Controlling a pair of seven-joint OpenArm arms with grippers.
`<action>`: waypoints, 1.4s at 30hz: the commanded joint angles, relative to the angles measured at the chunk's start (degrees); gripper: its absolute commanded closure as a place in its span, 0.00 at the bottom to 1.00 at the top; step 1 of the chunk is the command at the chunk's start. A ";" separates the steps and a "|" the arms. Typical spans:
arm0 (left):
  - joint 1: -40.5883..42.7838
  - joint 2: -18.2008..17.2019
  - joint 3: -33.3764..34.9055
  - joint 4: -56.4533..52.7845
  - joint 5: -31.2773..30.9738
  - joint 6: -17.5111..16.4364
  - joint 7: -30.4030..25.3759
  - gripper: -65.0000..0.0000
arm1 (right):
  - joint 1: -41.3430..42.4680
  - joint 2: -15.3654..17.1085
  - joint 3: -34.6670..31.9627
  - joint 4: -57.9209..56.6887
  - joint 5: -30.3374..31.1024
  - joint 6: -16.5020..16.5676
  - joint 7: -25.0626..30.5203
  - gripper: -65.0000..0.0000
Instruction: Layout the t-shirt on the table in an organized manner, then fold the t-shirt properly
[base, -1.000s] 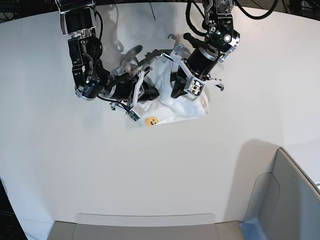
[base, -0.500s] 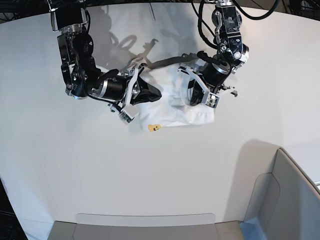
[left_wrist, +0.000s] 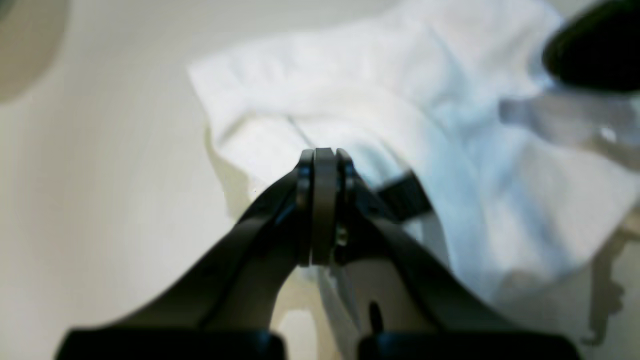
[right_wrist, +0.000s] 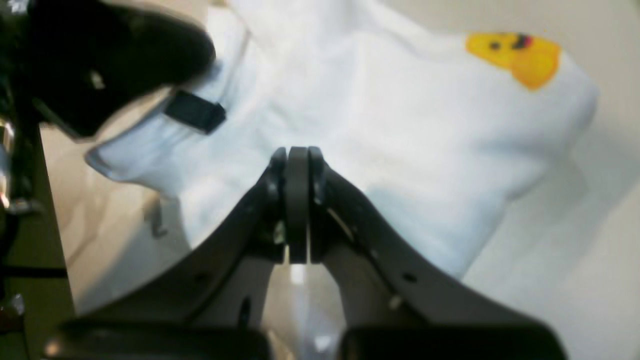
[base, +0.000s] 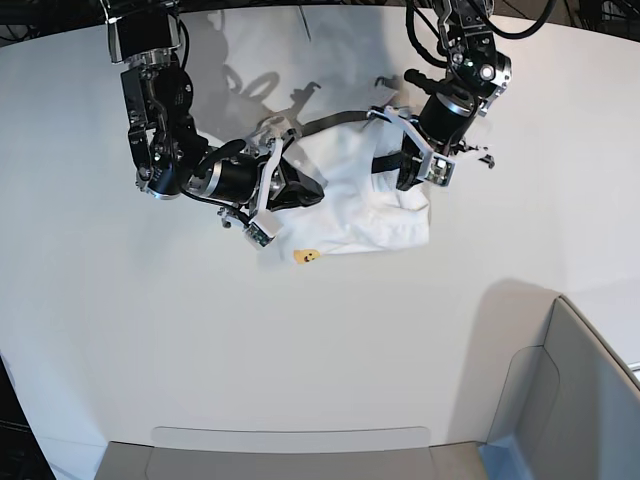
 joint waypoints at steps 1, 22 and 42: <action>-0.55 0.00 0.16 -0.32 -0.76 -0.03 -1.66 1.00 | 1.17 0.08 0.12 0.11 0.77 0.35 1.32 1.00; -3.36 -1.59 -12.50 5.13 -1.20 -0.03 -1.83 1.00 | -2.79 1.57 0.47 14.61 0.77 -5.37 1.41 1.00; -1.07 1.05 -35.80 4.78 -1.38 -0.03 -1.83 1.00 | -23.36 4.03 2.32 24.90 -3.36 -13.54 8.79 1.00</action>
